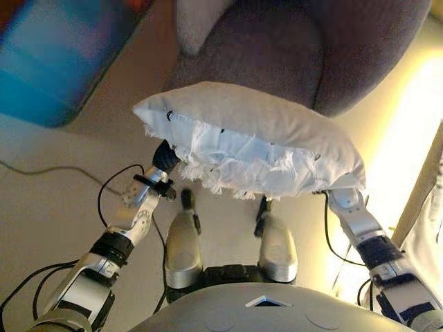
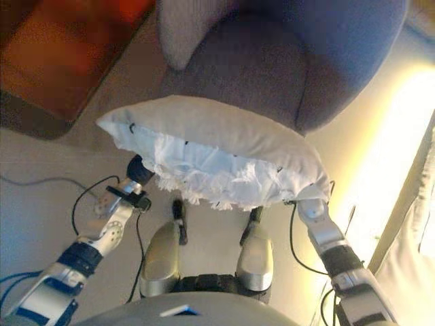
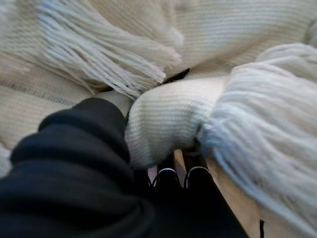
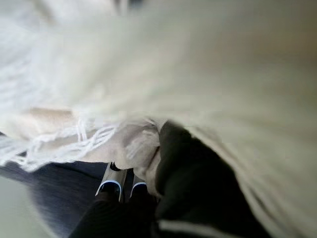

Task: Pick up the cushion and take it to the sofa

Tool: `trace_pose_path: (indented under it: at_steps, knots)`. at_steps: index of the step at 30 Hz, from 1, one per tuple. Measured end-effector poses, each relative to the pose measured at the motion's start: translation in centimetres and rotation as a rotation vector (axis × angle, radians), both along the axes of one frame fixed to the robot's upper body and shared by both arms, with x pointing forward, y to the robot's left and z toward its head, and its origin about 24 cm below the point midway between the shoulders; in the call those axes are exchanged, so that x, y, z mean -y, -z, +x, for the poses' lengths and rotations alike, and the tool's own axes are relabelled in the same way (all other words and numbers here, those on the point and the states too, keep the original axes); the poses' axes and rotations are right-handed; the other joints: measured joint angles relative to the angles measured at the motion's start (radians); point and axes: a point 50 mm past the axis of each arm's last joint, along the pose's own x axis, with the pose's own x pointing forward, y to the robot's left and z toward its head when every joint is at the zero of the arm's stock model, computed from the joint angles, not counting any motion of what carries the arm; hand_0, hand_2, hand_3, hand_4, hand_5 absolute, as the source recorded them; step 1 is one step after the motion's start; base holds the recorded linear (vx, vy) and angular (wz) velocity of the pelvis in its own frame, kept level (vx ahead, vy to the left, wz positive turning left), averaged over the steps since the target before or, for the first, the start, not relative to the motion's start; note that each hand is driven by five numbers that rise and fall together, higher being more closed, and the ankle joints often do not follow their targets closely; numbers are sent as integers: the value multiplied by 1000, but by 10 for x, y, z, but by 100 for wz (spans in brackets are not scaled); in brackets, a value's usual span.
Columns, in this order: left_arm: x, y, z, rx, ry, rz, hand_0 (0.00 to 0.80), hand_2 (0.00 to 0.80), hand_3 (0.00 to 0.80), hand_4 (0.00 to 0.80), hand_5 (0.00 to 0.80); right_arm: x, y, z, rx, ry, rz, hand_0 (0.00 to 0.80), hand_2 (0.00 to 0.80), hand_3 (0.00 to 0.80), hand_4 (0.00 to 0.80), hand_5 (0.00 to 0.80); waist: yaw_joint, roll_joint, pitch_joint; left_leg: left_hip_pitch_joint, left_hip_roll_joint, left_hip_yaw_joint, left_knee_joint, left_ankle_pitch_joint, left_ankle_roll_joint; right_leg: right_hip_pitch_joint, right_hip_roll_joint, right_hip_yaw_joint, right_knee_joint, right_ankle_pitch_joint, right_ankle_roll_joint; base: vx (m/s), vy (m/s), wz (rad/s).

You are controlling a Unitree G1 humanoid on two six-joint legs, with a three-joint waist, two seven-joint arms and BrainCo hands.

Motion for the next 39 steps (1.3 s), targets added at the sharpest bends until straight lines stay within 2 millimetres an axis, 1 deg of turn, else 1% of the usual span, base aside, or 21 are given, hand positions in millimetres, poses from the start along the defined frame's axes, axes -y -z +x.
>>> trace_pose_path:
  at_steps: [2, 7, 10, 14, 17, 19, 20, 21, 22, 23, 26, 29, 30, 32, 33, 34, 35, 36, 37, 38, 39]
  knots:
    - [-3, -6, -4, 32, -28, -4, 800, 800, 800, 800, 800, -3, -7, -1, 30, -16, 2, 800, 800, 800, 800, 800, -1, 0, -51, 43, 5, 12, -27, -3, -5, 29, 6, 0, -10, 0, 0, 66, -27, -17]
    - [-13, -23, -15, 140, -134, -92, 800, 800, 800, 800, 800, -14, -39, -6, 197, -65, 60, 800, 800, 800, 800, 800, -7, -1, -131, 136, 8, 46, -94, -1, -8, 75, 15, 0, -26, -3, -4, 46, -19, -19]
    - [-15, -31, -20, 173, -145, -116, 800, 800, 800, 800, 800, -18, -46, -11, 255, -59, 97, 800, 800, 800, 800, 800, -10, -8, -167, 164, 12, 55, -113, 3, -13, 98, 22, -1, -48, -5, -8, 33, -1, -12]
    - [-10, -40, -26, 214, -129, -150, 800, 800, 800, 800, 800, -19, -56, -19, 322, -34, 138, 800, 800, 800, 800, 800, -14, -6, -193, 200, 8, 77, -164, 29, -16, 100, 25, 1, -63, 4, -9, 24, -2, -11]
    - [-8, -53, -30, 268, -112, -172, 800, 800, 800, 800, 800, -13, -60, -34, 366, -26, 200, 800, 800, 800, 800, 800, -14, -5, -195, 229, 4, 94, -215, 52, -17, 97, 28, 14, -64, 11, -3, 34, -62, -13]
    - [-8, -64, -31, 313, -109, -183, 800, 800, 800, 800, 800, -12, -71, -44, 397, -57, 223, 800, 800, 800, 800, 800, -23, -5, -195, 251, 1, 111, -246, 64, -18, 92, 30, 33, -64, 13, 0, 58, -150, -22]
    - [-9, -70, -32, 331, -110, -185, 800, 800, 800, 800, 800, -12, -77, -46, 419, -66, 234, 800, 800, 800, 800, 800, -40, -6, -196, 254, 2, 113, -254, 67, -17, 91, 31, 37, -64, 14, 0, 60, -210, -15]
    - [-8, -75, -32, 344, -106, -185, 800, 800, 800, 800, 800, -11, -84, -47, 445, -75, 243, 800, 800, 800, 800, 800, -42, -5, -196, 260, -1, 119, -263, 71, -18, 88, 34, 44, -64, 14, 0, 62, -223, -19]
    - [-8, -78, -33, 353, -108, -186, 800, 800, 800, 800, 800, -11, -89, -48, 466, -79, 255, 800, 800, 800, 800, 800, -54, -4, -197, 267, 6, 132, -271, 75, -23, 85, 42, 58, -69, 17, -3, 74, -237, -23]
    - [-8, -80, -33, 355, -112, -187, 800, 800, 800, 800, 800, -12, -92, -49, 477, -82, 264, 800, 800, 800, 800, 800, -64, -2, -203, 268, 12, 133, -276, 76, -26, 87, 51, 61, -83, 24, -6, 102, -269, -24]
    - [-9, -81, -33, 352, -129, -192, 800, 800, 800, 800, 800, -12, -94, -49, 481, -82, 271, 800, 800, 800, 800, 800, -68, 9, -202, 280, 39, 133, -276, 77, -47, 101, 91, 75, -123, 38, -22, 122, -338, -23]
    - [-8, -80, -33, 343, -147, -204, 800, 800, 800, 800, 800, -10, -96, -48, 472, -92, 234, 800, 800, 800, 800, 800, -69, 34, -212, 287, 83, 133, -274, 77, -60, 104, 139, 88, -133, 35, -45, 131, -404, -20]
    - [-7, -80, -33, 340, -155, -213, 800, 800, 800, 800, 800, -9, -97, -46, 470, -101, 216, 800, 800, 800, 800, 800, -67, 43, -210, 289, 100, 136, -265, 77, -68, 104, 158, 97, -132, 31, -52, 109, -445, -26]
    - [-8, -80, -33, 348, -179, -227, 800, 800, 800, 800, 800, -9, -103, -42, 479, -127, 192, 800, 800, 800, 800, 800, -61, 51, -200, 285, 141, 132, -213, 73, -69, 96, 197, 127, -111, 8, -79, 110, -450, -35]
    - [-10, -81, -33, 352, -196, -233, 800, 800, 800, 800, 800, -12, -105, -40, 482, -147, 188, 800, 800, 800, 800, 800, -55, 42, -196, 266, 159, 126, -157, 65, -49, 82, 209, 150, -90, -8, -96, 133, -415, -37]
    - [-9, -80, -34, 357, -212, -250, 800, 800, 800, 800, 800, -13, -108, -38, 491, -162, 189, 800, 800, 800, 800, 800, -36, 37, -191, 244, 184, 120, -83, 60, -19, 74, 232, 155, -59, -25, -117, 156, -407, -50]
    - [-10, -80, -34, 368, -222, -252, 800, 800, 800, 800, 800, -15, -109, -35, 498, -167, 198, 800, 800, 800, 800, 800, -30, 20, -183, 205, 204, 106, 18, 68, 6, 60, 239, 170, -27, -41, -133, 144, -222, -43]
    - [-11, -80, -35, 372, -232, -260, 800, 800, 800, 800, 800, -16, -110, -35, 502, -170, 202, 800, 800, 800, 800, 800, -26, 1, -184, 165, 207, 74, 84, 95, 45, 56, 234, 171, -19, -51, -149, 147, -157, -27]
    - [-8, -79, -35, 373, -230, -271, 800, 800, 800, 800, 800, -17, -110, -35, 508, -170, 205, 800, 800, 800, 800, 800, -8, -17, -177, 110, 175, 7, 164, 75, 46, 57, 227, 175, -14, -53, -163, 166, -114, -18]
    - [-4, -77, -35, 363, -223, -288, 800, 800, 800, 800, 800, -15, -112, -35, 518, -160, 208, 800, 800, 800, 800, 800, -8, -31, -174, 89, 109, -42, 219, 34, 28, 47, 209, 180, -15, -50, -170, 163, -98, -22]
    - [-1, -76, -35, 358, -218, -294, 800, 800, 800, 800, 800, -15, -113, -34, 526, -152, 216, 800, 800, 800, 800, 800, 7, -22, -167, 63, 56, -40, 240, 7, 32, 51, 205, 184, -20, -46, -176, 208, -79, -25]
